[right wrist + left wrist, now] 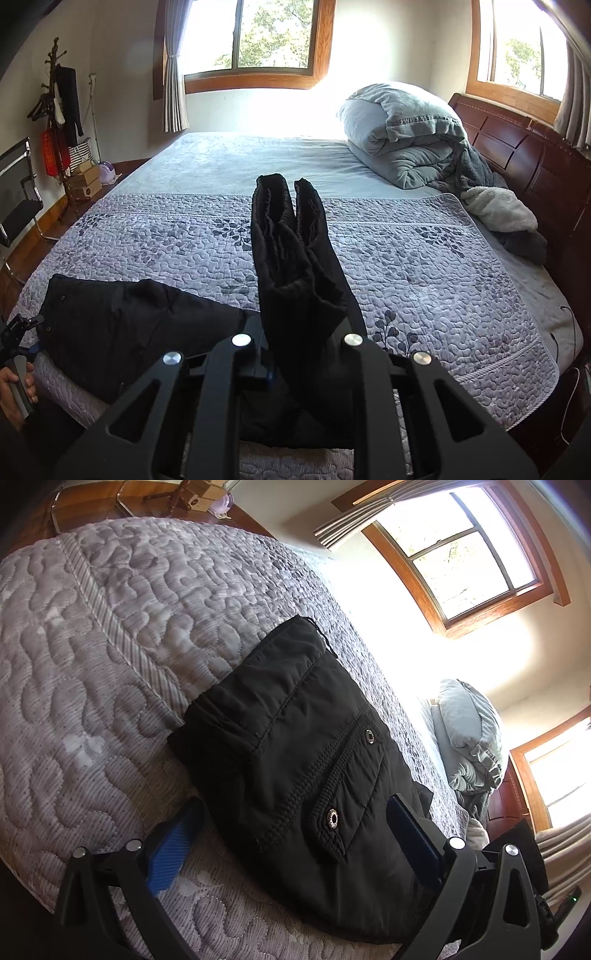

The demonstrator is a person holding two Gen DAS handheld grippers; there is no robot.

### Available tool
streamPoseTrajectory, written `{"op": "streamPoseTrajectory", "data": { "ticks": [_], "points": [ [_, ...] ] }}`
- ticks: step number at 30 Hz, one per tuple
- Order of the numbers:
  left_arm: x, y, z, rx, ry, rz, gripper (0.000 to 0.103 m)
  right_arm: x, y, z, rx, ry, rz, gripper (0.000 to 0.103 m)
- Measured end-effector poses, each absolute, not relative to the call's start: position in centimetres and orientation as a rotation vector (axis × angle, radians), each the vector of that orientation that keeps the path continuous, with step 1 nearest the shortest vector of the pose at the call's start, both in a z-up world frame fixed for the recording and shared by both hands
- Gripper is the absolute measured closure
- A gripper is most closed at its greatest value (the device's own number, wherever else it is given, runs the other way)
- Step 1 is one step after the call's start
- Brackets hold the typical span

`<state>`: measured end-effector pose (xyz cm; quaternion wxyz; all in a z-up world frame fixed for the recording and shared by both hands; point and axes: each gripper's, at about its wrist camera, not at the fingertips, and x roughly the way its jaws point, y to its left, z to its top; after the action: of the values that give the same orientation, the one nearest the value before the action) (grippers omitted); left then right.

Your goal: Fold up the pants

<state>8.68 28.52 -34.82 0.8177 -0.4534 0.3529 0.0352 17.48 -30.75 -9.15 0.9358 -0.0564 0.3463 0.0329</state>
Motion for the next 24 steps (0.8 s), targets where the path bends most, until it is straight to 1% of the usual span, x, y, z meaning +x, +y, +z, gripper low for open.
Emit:
{"op": "streamPoseTrajectory", "data": {
  "ticks": [24],
  "points": [
    [9.9, 26.9, -34.4, -0.925, 0.766, 0.103, 0.004, 17.0, -27.2, -10.9, -0.247, 0.689, 0.114, 0.088]
  ]
}}
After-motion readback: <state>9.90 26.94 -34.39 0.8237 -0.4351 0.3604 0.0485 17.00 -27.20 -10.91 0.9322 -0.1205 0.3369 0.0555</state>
